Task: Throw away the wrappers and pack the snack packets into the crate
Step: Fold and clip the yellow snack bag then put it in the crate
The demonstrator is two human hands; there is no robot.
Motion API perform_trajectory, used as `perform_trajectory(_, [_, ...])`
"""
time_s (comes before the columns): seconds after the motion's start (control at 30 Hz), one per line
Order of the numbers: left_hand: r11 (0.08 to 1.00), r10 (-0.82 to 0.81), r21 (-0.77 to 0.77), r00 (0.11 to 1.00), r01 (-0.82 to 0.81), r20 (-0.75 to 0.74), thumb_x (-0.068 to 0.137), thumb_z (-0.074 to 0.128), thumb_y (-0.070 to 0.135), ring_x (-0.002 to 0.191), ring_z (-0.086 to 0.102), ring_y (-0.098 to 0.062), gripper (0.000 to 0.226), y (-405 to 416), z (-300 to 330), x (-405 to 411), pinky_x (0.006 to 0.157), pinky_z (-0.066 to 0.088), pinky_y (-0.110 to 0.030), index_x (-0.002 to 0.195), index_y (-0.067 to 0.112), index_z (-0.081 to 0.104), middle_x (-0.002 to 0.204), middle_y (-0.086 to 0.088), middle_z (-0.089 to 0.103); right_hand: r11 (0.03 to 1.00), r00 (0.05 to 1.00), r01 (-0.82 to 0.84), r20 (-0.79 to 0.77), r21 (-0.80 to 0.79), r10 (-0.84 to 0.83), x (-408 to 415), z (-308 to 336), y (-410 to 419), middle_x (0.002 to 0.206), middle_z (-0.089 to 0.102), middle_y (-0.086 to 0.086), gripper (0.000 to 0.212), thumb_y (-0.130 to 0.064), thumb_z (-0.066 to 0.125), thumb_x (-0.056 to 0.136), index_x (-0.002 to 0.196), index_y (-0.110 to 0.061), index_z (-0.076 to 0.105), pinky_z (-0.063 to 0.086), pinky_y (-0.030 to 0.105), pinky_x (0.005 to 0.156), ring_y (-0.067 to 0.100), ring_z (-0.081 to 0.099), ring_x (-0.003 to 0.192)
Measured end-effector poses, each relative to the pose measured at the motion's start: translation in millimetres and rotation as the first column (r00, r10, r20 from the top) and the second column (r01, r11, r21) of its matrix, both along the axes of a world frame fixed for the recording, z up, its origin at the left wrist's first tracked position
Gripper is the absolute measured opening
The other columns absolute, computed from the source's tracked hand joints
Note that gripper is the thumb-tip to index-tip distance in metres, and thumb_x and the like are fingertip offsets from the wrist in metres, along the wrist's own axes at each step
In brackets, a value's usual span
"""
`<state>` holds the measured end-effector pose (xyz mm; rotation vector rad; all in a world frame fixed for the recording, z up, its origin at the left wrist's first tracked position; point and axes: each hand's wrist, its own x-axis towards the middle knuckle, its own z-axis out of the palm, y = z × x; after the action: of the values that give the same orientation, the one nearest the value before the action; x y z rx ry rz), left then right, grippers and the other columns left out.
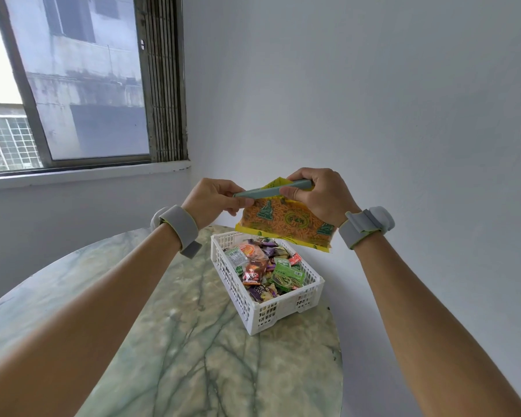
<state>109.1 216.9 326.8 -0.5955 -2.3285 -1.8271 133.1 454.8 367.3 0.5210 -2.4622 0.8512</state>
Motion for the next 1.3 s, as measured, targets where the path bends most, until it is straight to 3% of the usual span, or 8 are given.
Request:
perform_trajectory(0.2, [0.997, -0.068, -0.039, 0.997, 0.069, 0.044, 0.08, 0.075, 0.022, 0.087, 0.066, -0.021, 0.021, -3.3, -1.9, -6.3, 0.078, 0.061, -0.032, 0.096, 0.009, 0.072, 0.099, -0.018, 0.07, 0.999, 0.999, 0.015, 0.034, -0.048, -0.013, -3.7, -7.5, -8.1, 0.075, 0.068, -0.006, 0.025, -0.049, 0.071, 0.078, 0.091, -0.028, 0.071, 0.048, 0.031, 0.063, 0.012, 0.057, 0.066])
perform_trajectory(0.37, [0.995, -0.074, -0.059, 0.989, 0.082, 0.124, 0.081, 0.076, 0.023, 0.08, 0.065, -0.026, 0.021, 8.5, -34.5, -21.7, 0.065, 0.062, -0.037, 0.098, 0.011, 0.073, 0.095, -0.02, 0.067, 0.999, 0.996, 0.005, 0.09, -0.042, -0.002, -22.1, -46.6, -7.0, 0.081, 0.069, -0.009, 0.029, -0.049, 0.072, 0.078, 0.097, -0.027, 0.071, 0.053, 0.026, 0.067, 0.01, 0.063, 0.075])
perform_trajectory(0.47, [0.997, 0.03, -0.071, 0.988, -0.019, 0.152, 0.071, 0.081, 0.042, 0.067, 0.054, -0.03, 0.025, 16.8, -69.3, -45.1, 0.056, 0.055, -0.049, 0.088, 0.025, 0.075, 0.083, -0.026, 0.061, 0.996, 0.979, -0.028, 0.201, -0.086, 0.045, -51.3, -73.6, 17.8, 0.062, 0.063, -0.009, 0.033, -0.05, 0.072, 0.076, 0.1, -0.029, 0.068, 0.045, 0.019, 0.054, 0.009, 0.053, 0.053])
perform_trajectory(0.57, [0.993, 0.119, -0.009, 0.966, -0.12, 0.229, 0.073, 0.082, 0.034, 0.065, 0.05, -0.026, 0.016, 30.5, -108.3, -77.4, 0.055, 0.047, -0.041, 0.086, 0.026, 0.075, 0.075, -0.011, 0.057, 0.976, 0.901, -0.018, 0.419, -0.217, 0.11, -99.9, -117.3, 59.8, 0.054, 0.054, 0.002, 0.043, -0.063, 0.067, 0.072, 0.097, -0.029, 0.067, 0.04, 0.025, 0.054, 0.014, 0.044, 0.053])
perform_trajectory(0.73, [0.977, 0.178, 0.025, 0.87, -0.213, 0.459, 0.067, 0.084, 0.039, 0.074, 0.056, -0.028, 0.017, 75.7, -195.1, -122.9, 0.07, 0.05, -0.068, 0.08, 0.033, 0.075, 0.083, -0.012, 0.061, 0.912, 0.765, 0.169, 0.633, -0.374, 0.117, -163.1, -226.3, 112.5, 0.094, 0.064, 0.032, 0.067, -0.072, 0.076, 0.053, 0.092, -0.019, 0.07, 0.058, 0.055, 0.077, 0.032, 0.065, 0.078])
perform_trajectory(0.93, [0.965, 0.246, -0.073, 0.768, -0.253, 0.591, 0.073, 0.08, 0.038, 0.074, 0.066, -0.038, 0.014, 116.3, -273.1, -149.2, 0.074, 0.057, -0.058, 0.083, 0.028, 0.077, 0.086, -0.015, 0.072, 0.861, 0.752, 0.355, 0.658, -0.365, -0.032, -218.8, -290.0, 128.3, 0.082, 0.069, 0.004, 0.027, -0.027, 0.081, 0.074, 0.091, -0.013, 0.066, 0.055, 0.032, 0.063, 0.02, 0.064, 0.073])
perform_trajectory(1.17, [0.941, 0.331, -0.264, 0.754, -0.214, 0.568, 0.083, 0.072, 0.036, 0.084, 0.07, -0.028, 0.023, 129.2, -316.9, -173.0, 0.077, 0.059, -0.043, 0.103, 0.027, 0.065, 0.089, -0.003, 0.075, 0.911, 0.812, 0.266, 0.583, -0.315, -0.036, -265.8, -333.3, 117.9, 0.075, 0.064, -0.003, 0.012, -0.032, 0.075, 0.08, 0.086, -0.026, 0.065, 0.047, 0.027, 0.061, 0.01, 0.059, 0.07])
perform_trajectory(1.3, [0.574, 0.46, -0.807, 0.87, -0.142, 0.175, 0.09, 0.056, 0.045, 0.094, 0.056, -0.018, 0.032, 124.3, -339.1, -169.3, 0.08, 0.047, -0.032, 0.121, 0.04, 0.056, 0.104, 0.006, 0.067, 0.989, 0.778, 0.12, 0.627, -0.091, -0.037, -271.7, -361.5, 109.1, 0.091, 0.066, 0.002, 0.021, -0.032, 0.067, 0.087, 0.107, -0.025, 0.065, 0.049, 0.032, 0.074, 0.02, 0.06, 0.085])
